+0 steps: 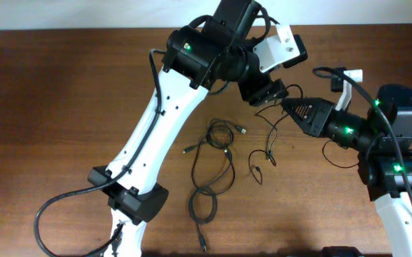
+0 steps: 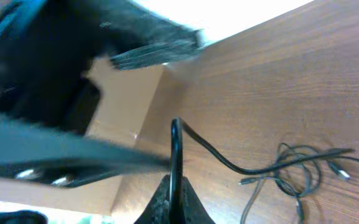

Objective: Untangle cables

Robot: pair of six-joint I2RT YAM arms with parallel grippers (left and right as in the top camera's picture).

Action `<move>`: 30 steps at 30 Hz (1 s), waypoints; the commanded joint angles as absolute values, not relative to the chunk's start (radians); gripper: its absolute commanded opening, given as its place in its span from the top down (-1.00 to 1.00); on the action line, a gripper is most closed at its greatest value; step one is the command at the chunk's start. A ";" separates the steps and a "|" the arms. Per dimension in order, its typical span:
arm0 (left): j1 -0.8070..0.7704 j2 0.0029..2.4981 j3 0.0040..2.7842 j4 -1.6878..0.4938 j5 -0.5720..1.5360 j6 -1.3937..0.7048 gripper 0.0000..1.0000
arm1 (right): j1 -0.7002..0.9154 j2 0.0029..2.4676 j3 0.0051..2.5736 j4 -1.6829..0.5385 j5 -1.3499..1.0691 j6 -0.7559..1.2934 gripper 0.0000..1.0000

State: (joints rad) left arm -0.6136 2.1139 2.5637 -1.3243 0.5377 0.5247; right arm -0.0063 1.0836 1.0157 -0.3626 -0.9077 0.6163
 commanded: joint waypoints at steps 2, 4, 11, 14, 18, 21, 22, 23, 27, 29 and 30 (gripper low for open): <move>-0.610 2.133 2.566 -1.303 0.490 0.540 -0.38 | 0.001 1.082 1.029 -0.364 -0.961 0.599 0.92; -0.610 2.133 2.566 -1.299 0.494 0.540 -0.39 | 0.001 1.082 1.029 -0.364 -0.970 0.599 0.92; -0.611 2.133 2.566 -1.324 0.627 0.540 -0.43 | 0.001 1.082 1.029 -0.363 -0.969 0.599 0.92; -0.612 2.133 2.566 -1.326 0.634 0.540 -0.38 | 0.001 1.085 1.029 -0.362 -0.965 0.599 0.92; -0.613 2.133 2.566 -1.321 0.667 0.540 -0.26 | 0.001 1.086 1.029 -0.363 -0.969 0.599 0.92; -0.613 2.134 2.566 -1.321 0.667 0.540 -0.21 | 0.001 1.086 1.029 -0.363 -0.978 0.600 0.92; -0.613 2.138 2.566 -1.321 0.667 0.540 -0.21 | 0.001 1.086 1.029 -0.363 -0.986 0.600 0.92; -0.614 2.146 2.566 -1.321 0.667 0.540 -0.20 | 0.001 1.086 1.029 -0.363 -0.988 0.600 0.92; -0.614 2.167 2.566 -1.308 0.668 0.540 0.09 | 0.001 1.086 1.029 -0.363 -0.992 0.600 0.92; -0.614 2.167 2.566 -1.295 0.668 0.540 0.06 | 0.001 1.086 1.029 -0.363 -0.992 0.600 0.92; -0.614 2.168 2.566 -1.294 0.667 0.540 0.03 | 0.001 1.086 1.029 -0.363 -0.992 0.599 0.92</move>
State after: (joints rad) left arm -0.6140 2.1601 2.5637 -1.2987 0.6483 0.5346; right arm -0.0063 1.0836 1.0157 -0.3672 -0.9707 0.6163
